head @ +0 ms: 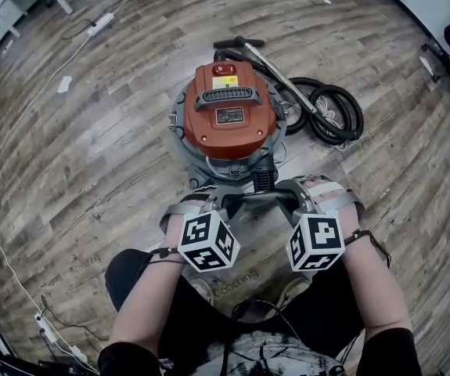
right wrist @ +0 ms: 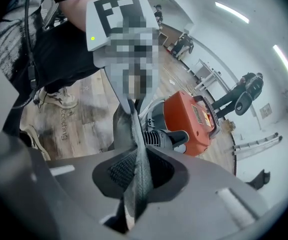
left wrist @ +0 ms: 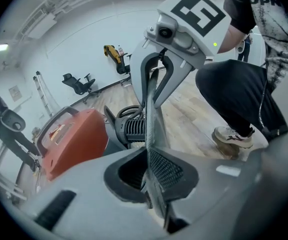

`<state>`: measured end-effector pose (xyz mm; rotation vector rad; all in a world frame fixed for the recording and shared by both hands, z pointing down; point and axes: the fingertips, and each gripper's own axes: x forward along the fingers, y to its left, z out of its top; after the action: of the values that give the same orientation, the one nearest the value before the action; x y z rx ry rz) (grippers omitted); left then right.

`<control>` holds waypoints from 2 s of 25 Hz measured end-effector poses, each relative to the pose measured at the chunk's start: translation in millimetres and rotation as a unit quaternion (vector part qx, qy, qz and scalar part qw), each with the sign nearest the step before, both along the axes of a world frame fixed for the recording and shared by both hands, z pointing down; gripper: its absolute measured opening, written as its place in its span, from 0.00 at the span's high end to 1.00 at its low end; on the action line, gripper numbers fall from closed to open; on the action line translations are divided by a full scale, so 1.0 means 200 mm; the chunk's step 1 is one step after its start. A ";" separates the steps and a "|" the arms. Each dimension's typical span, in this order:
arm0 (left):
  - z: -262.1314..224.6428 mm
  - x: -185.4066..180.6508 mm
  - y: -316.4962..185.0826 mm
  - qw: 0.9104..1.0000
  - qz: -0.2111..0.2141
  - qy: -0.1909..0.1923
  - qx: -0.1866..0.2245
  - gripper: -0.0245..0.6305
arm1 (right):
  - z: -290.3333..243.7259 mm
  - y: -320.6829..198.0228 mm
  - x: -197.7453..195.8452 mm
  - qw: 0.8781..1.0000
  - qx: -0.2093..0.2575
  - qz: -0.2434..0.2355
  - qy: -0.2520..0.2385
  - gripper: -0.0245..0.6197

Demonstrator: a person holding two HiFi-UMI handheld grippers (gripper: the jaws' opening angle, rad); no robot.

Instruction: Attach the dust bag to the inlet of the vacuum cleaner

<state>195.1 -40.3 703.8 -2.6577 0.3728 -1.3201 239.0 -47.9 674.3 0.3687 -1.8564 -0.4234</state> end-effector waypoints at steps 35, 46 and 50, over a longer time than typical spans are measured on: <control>-0.09 0.11 -0.13 1.000 -0.031 0.002 -0.004 0.92 | 0.10 -0.07 0.15 0.988 -0.012 0.103 -0.115 0.91; -0.03 0.06 -0.08 0.998 -0.043 0.000 -0.036 0.92 | 0.04 -0.16 0.09 0.992 0.044 0.086 -0.080 0.91; 0.01 0.04 -0.07 0.997 -0.054 0.008 -0.049 0.92 | 0.02 -0.16 0.06 0.992 0.057 0.080 -0.076 0.91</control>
<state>203.3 -55.3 705.7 -2.7663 0.4727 -1.3833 250.1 -79.5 677.3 0.6390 -1.9380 -0.4011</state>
